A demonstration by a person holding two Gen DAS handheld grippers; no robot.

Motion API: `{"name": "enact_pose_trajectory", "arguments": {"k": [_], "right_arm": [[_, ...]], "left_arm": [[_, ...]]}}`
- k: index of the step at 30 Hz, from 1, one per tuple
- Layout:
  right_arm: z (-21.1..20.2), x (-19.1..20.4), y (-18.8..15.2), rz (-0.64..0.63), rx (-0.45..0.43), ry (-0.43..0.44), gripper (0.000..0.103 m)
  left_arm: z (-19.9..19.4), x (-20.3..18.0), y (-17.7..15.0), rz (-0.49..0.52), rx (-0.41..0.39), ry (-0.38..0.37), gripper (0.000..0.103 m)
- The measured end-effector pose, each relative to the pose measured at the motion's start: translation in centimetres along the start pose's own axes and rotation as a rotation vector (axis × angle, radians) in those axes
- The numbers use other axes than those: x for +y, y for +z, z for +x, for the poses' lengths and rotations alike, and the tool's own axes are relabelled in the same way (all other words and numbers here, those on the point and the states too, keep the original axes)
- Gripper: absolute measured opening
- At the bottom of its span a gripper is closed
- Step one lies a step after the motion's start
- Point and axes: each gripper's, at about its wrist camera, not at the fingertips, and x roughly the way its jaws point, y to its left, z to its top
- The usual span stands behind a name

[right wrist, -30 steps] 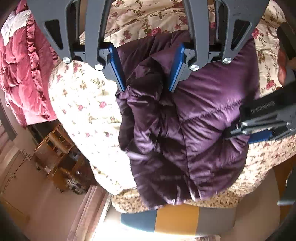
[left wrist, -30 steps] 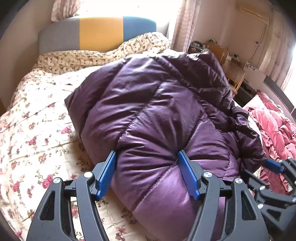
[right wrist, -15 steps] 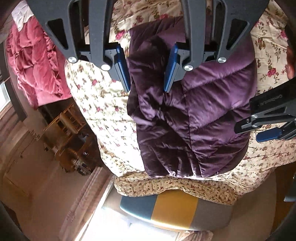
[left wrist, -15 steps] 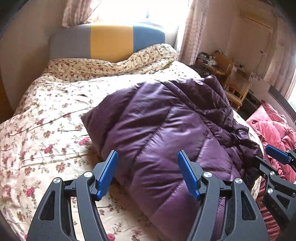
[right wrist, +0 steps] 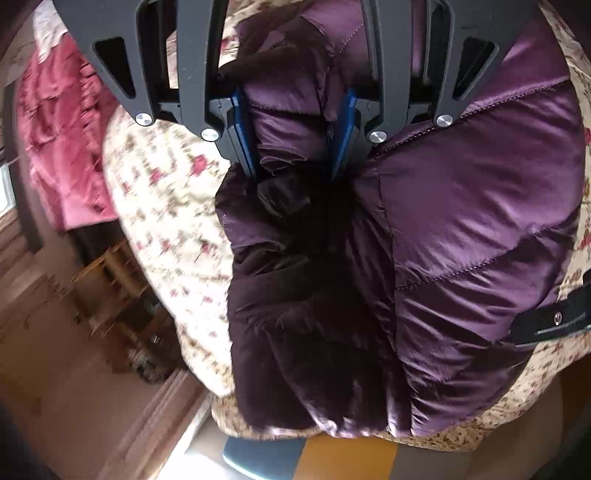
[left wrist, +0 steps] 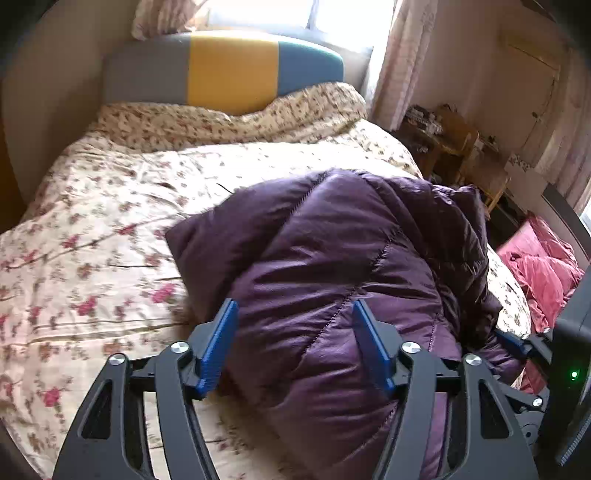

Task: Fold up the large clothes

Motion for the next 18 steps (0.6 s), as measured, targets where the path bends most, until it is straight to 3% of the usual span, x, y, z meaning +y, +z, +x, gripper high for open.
{"name": "enact_pose_trajectory", "arguments": {"k": [10, 18], "right_arm": [[3.1, -1.7, -1.2, 0.044, 0.014, 0.092, 0.036], [1.4, -1.9, 0.4, 0.028, -0.011, 0.070, 0.038]], "left_arm": [[4.3, -2.6, -1.3, 0.052, 0.070, 0.001, 0.063], [4.6, -2.3, -1.0, 0.044, 0.073, 0.004, 0.063]]}}
